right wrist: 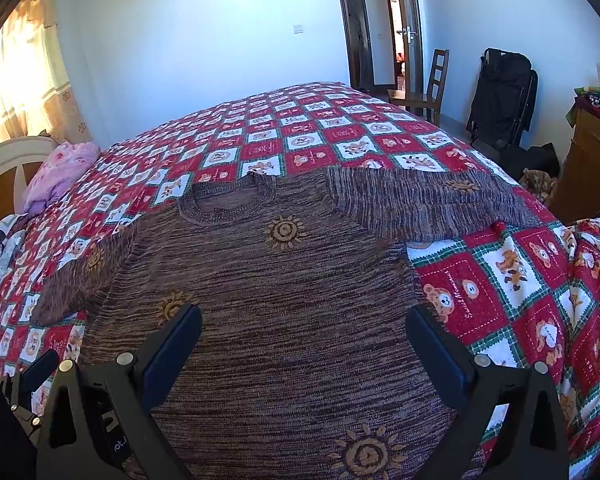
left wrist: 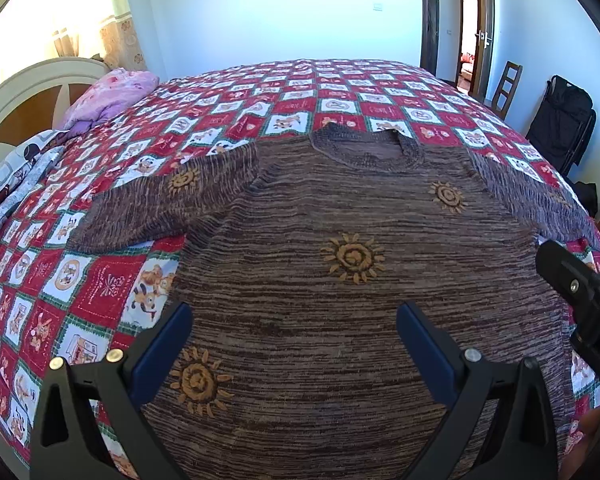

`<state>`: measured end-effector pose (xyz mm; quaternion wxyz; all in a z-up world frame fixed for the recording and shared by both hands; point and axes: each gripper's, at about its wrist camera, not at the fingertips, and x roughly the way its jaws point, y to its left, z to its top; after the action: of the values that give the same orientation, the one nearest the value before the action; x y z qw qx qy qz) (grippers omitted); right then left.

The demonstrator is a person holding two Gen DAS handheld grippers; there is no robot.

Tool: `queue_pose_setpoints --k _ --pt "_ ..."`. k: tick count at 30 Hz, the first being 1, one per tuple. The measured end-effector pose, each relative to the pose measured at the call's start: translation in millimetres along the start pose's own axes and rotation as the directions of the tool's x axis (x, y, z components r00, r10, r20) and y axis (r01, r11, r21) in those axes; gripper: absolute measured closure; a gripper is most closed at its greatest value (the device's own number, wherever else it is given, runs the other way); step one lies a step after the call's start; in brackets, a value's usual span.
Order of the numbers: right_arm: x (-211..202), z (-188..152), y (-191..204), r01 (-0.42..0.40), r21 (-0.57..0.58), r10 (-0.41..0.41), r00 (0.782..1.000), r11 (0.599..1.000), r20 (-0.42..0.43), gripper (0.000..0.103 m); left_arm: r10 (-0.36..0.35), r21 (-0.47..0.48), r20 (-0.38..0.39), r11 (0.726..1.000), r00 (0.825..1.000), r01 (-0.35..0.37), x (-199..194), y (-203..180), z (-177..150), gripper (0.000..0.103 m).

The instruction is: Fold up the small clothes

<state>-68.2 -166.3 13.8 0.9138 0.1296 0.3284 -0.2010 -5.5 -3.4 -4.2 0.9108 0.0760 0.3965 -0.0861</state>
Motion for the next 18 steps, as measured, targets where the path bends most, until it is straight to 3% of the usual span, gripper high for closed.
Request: queue_pose_setpoints --k 18 --pt "7.8 -1.4 -1.1 -0.019 0.005 0.019 1.000 1.000 -0.020 0.001 -0.004 -0.007 -0.022 1.000 1.000 0.004 7.3 -1.2 -0.5 0.000"
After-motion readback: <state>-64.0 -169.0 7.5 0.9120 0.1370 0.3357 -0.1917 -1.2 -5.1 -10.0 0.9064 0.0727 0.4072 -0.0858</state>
